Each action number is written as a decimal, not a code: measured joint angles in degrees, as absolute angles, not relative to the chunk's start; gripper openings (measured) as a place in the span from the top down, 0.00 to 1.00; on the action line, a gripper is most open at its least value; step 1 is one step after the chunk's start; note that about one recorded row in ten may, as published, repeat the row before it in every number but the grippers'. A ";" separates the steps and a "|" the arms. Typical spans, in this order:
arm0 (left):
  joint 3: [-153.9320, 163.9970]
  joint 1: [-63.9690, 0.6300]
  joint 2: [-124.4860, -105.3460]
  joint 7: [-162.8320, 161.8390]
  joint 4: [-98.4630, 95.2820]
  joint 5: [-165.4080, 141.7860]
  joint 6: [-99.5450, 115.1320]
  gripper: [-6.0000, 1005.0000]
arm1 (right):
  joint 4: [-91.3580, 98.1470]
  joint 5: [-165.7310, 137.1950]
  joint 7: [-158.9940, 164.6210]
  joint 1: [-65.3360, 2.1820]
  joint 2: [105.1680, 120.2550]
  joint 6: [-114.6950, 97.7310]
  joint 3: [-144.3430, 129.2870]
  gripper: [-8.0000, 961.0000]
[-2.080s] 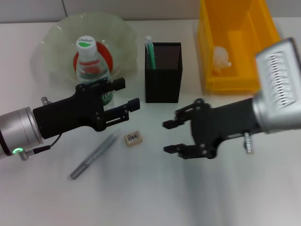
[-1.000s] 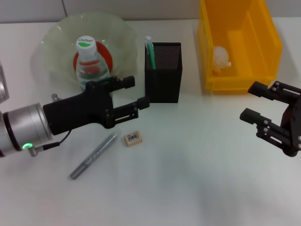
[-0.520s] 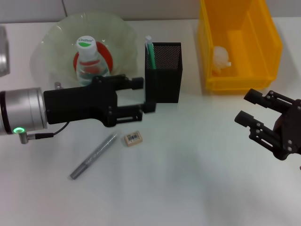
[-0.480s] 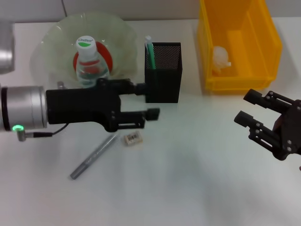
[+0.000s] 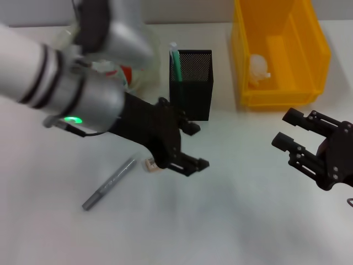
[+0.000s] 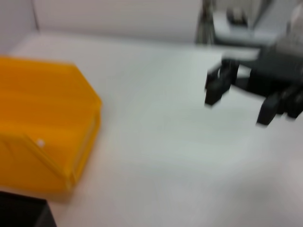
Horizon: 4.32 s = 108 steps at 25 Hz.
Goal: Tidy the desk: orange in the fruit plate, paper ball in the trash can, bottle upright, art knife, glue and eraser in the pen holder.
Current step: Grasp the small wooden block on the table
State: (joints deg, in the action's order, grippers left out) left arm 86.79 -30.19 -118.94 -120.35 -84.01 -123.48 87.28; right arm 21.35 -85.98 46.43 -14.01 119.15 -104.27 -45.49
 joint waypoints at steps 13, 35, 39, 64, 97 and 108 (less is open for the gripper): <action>104.60 -39.94 -119.18 -139.95 -82.39 -147.35 84.23 0.34 | 19.36 -85.93 46.21 -13.62 119.14 -103.35 -44.24 0.48; 108.80 -40.04 -119.18 -143.09 -78.32 -148.88 82.38 0.34 | 16.88 -86.18 45.70 -14.24 119.29 -101.95 -44.27 0.48; 109.16 -40.34 -119.18 -143.00 -77.49 -148.94 81.41 0.34 | 16.45 -86.18 45.70 -14.16 119.27 -101.93 -44.29 0.48; 111.46 -41.73 -119.18 -143.45 -72.52 -150.91 78.16 0.44 | 16.08 -86.14 45.70 -14.50 119.36 -101.13 -44.30 0.48; 113.57 -43.00 -119.18 -143.60 -69.88 -151.19 75.82 0.57 | 16.08 -86.04 45.70 -15.09 119.36 -100.54 -44.30 0.48; 113.64 -43.41 -119.18 -143.07 -69.37 -151.04 75.60 0.58 | 16.06 -86.09 45.70 -15.71 119.35 -99.35 -44.30 0.48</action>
